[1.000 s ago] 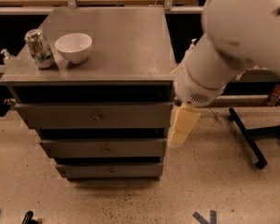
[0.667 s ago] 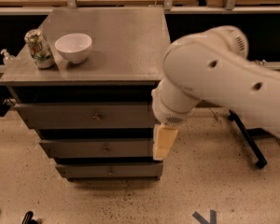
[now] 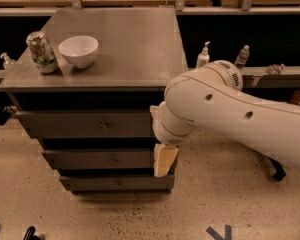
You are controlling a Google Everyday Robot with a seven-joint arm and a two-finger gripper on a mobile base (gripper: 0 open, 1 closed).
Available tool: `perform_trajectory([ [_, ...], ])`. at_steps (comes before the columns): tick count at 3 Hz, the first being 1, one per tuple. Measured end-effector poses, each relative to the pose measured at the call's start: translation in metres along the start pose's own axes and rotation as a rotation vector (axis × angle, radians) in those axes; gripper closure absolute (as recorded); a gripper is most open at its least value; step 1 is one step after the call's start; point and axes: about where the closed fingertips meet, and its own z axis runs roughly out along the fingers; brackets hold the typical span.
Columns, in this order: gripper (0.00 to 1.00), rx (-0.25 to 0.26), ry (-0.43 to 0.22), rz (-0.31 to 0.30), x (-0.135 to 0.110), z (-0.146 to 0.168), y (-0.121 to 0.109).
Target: Open top drawer
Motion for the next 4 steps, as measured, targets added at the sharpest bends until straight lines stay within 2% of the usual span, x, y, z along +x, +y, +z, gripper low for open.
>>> perform_trajectory([
  [1, 0.00, 0.030, 0.009, -0.033, -0.005, 0.011, -0.007],
  [2, 0.00, 0.121, 0.025, -0.070, -0.011, 0.047, -0.030],
  [3, 0.00, 0.174, 0.033, -0.080, -0.012, 0.073, -0.049],
  [4, 0.00, 0.194, 0.032, -0.075, -0.006, 0.098, -0.060],
])
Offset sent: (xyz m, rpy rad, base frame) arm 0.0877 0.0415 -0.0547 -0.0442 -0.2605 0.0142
